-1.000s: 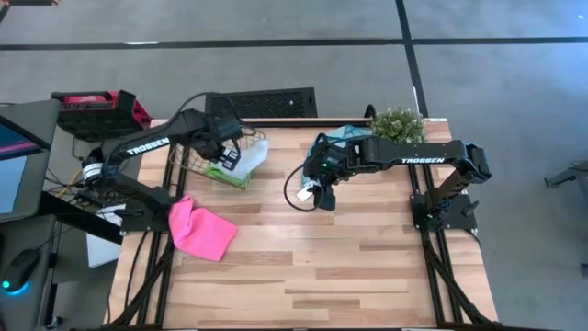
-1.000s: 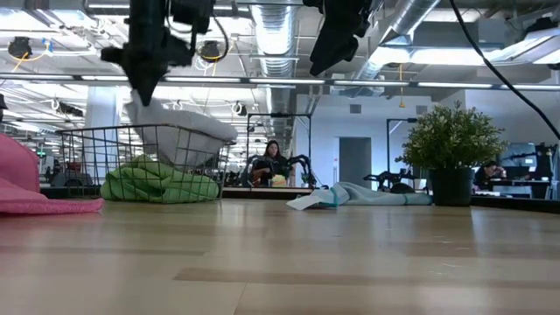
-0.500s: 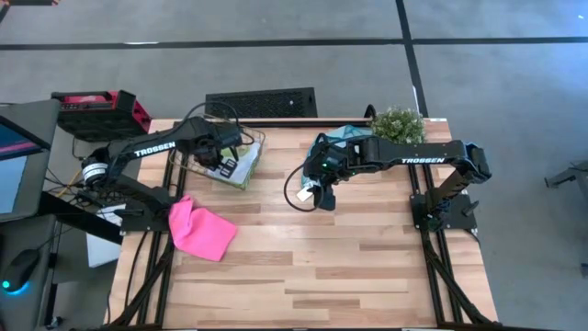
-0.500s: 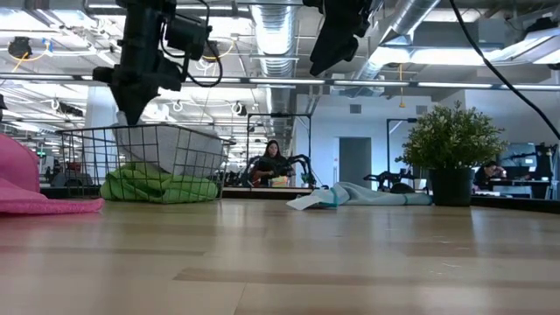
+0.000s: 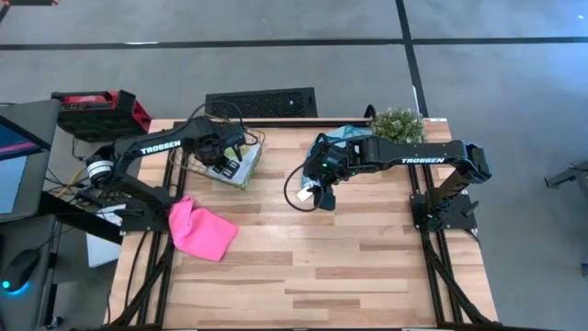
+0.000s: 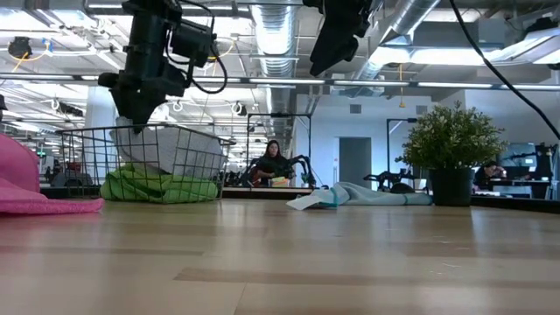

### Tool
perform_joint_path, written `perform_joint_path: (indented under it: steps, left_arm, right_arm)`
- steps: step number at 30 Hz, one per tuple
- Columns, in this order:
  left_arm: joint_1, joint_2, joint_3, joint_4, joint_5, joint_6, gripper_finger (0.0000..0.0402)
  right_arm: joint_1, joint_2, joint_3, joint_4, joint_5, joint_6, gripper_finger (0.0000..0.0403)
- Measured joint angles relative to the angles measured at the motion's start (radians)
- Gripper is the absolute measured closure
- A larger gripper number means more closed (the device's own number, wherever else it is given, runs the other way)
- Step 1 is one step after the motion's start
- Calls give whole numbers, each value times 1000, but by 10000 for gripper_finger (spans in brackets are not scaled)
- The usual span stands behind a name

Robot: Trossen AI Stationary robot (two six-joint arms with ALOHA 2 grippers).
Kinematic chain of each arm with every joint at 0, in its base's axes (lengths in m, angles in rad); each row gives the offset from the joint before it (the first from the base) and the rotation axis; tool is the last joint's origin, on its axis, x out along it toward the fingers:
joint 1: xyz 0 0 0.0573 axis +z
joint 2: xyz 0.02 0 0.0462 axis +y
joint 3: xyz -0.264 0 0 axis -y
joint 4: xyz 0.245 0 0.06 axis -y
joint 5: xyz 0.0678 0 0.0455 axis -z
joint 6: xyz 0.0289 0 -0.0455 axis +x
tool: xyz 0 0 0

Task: Fold microfiber towels
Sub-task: Put the gray microfiber cloth into the gold wire basket

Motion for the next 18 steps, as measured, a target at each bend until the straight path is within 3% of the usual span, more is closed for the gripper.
perform_joint_path:
  steps: [9,18]
  left_arm:
    - [2,-37,162,-2,-39,53,243]
    - [2,50,90,177,42,157,243]
  right_arm:
    - [0,0,0,0,0,1,159]
    - [0,0,0,0,0,20,159]
